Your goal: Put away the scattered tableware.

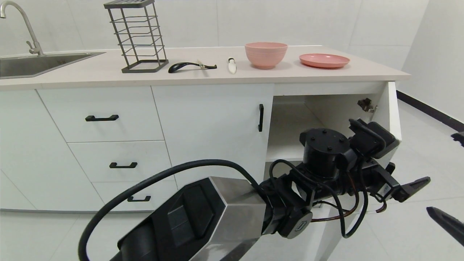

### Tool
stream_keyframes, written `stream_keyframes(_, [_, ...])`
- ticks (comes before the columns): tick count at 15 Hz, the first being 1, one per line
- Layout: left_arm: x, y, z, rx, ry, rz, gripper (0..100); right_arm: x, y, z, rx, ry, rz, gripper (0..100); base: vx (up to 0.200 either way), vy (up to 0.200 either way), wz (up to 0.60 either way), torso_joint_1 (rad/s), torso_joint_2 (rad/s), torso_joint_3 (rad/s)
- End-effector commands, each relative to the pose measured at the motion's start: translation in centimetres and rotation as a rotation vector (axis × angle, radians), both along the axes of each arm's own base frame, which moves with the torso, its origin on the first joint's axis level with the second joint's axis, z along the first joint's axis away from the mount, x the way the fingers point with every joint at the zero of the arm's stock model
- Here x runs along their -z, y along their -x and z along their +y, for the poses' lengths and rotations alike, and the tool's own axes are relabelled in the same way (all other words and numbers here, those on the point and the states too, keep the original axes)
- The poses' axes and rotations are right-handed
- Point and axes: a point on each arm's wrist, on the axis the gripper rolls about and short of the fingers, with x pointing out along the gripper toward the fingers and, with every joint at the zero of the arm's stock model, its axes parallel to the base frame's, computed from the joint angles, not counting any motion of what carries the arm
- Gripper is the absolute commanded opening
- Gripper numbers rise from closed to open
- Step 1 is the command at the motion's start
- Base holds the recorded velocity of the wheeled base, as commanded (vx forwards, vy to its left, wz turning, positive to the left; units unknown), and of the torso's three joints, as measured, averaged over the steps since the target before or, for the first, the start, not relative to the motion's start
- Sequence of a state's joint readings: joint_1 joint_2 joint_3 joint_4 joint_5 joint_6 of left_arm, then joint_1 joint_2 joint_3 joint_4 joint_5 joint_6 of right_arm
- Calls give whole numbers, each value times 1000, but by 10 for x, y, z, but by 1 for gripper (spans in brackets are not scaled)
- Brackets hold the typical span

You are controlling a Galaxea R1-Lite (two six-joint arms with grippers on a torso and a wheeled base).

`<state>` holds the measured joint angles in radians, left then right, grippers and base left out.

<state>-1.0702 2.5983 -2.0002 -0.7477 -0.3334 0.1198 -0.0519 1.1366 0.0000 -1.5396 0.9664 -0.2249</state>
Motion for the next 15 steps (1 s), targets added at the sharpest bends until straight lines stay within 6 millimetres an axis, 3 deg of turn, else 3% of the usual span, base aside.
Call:
stream_keyframes(1, [5, 5, -4, 14, -9, 5, 100, -2, 3, 0, -2, 0, -17, 100, 0, 0, 0, 0, 0, 0])
stream_keyframes(8, [27, 32, -22, 92, -39, 20, 100, -5, 10, 1, -1, 3, -58, 100, 0, 0, 0, 0, 0, 0])
stream_keyframes(15, [46, 33, -26, 142, -26, 14, 100, -9, 18, 1, 3, 5, -96, 100, 0, 0, 0, 0, 0, 0])
